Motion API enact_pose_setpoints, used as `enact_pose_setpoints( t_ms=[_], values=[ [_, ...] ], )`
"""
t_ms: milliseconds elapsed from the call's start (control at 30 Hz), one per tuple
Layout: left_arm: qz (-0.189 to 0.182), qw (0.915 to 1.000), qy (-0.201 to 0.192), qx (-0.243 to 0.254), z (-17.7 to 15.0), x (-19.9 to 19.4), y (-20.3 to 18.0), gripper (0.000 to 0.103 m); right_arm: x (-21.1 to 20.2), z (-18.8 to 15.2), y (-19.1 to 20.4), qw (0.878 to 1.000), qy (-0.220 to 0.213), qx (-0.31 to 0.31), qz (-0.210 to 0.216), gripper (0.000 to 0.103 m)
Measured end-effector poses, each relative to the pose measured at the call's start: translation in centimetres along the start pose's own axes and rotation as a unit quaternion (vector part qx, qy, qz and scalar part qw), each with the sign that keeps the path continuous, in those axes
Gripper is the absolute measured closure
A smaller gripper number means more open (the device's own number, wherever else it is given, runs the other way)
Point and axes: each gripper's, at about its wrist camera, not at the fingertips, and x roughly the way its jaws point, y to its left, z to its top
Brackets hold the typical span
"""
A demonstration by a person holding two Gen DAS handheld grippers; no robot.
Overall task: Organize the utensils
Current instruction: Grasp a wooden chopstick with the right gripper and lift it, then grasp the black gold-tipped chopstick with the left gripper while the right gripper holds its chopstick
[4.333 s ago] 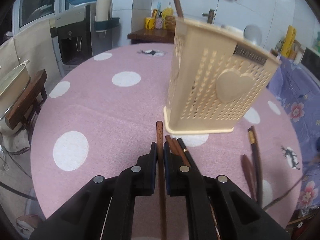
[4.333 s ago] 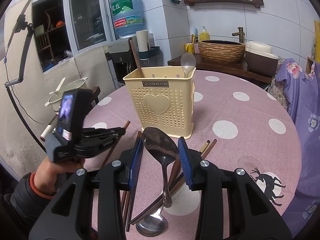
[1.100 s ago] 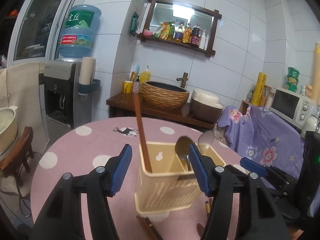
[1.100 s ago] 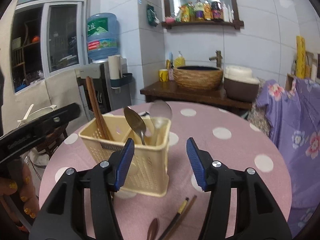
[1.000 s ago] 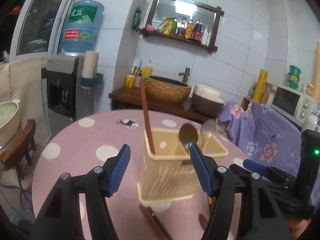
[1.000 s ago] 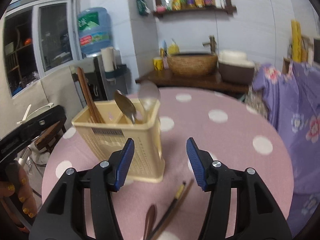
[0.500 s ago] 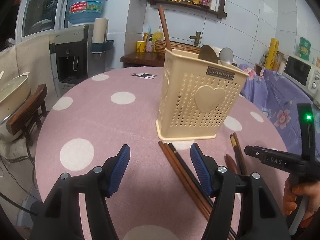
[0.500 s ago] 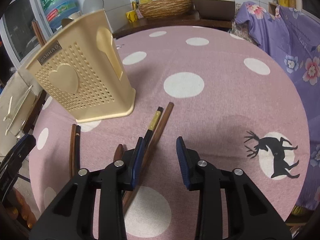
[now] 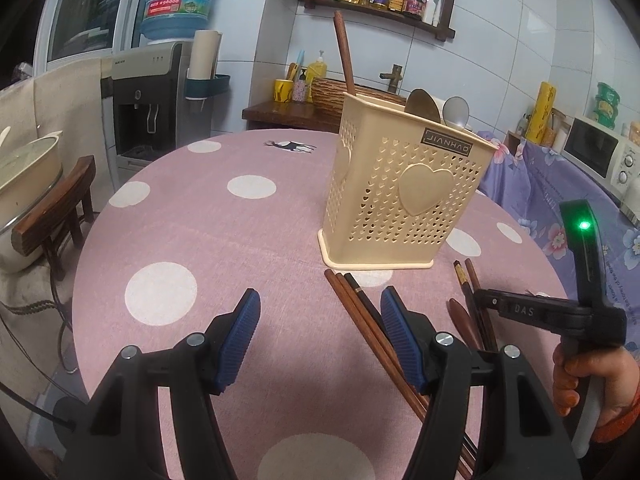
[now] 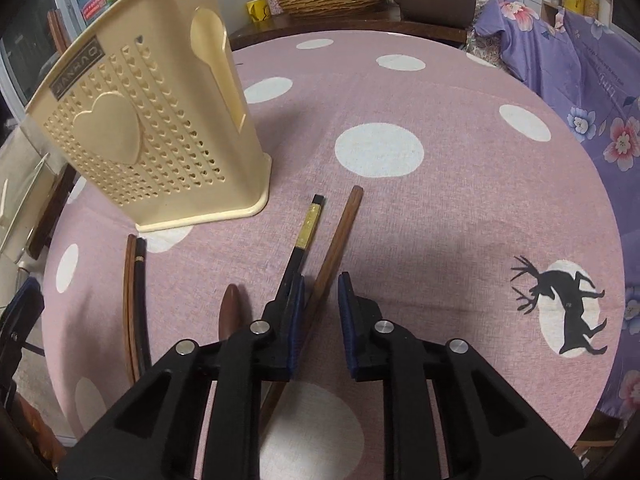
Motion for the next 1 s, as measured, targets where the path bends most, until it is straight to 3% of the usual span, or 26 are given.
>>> enact_pose_setpoints(
  t_ms=[433,767,1000],
  values=[
    [-0.008,0.9999,0.007,0.004,-0.8,0.0,-0.6,0.041,1.8,2.5,0.2,0.999,-0.001,0.010,-0.032,0.093],
    [-0.029,0.9989,0.028,0.025,-0.8,1.1,-2.6,0.041,0.3,2.4,-2.7,0.996,-0.018,0.074,0.053,0.095],
    [-0.083,0.9936,0.067,0.036,0.1,2.8,-4.9,0.042,-4.8,2.2,-4.1,0.990,-0.094,0.072,0.080,0.095]
  ],
)
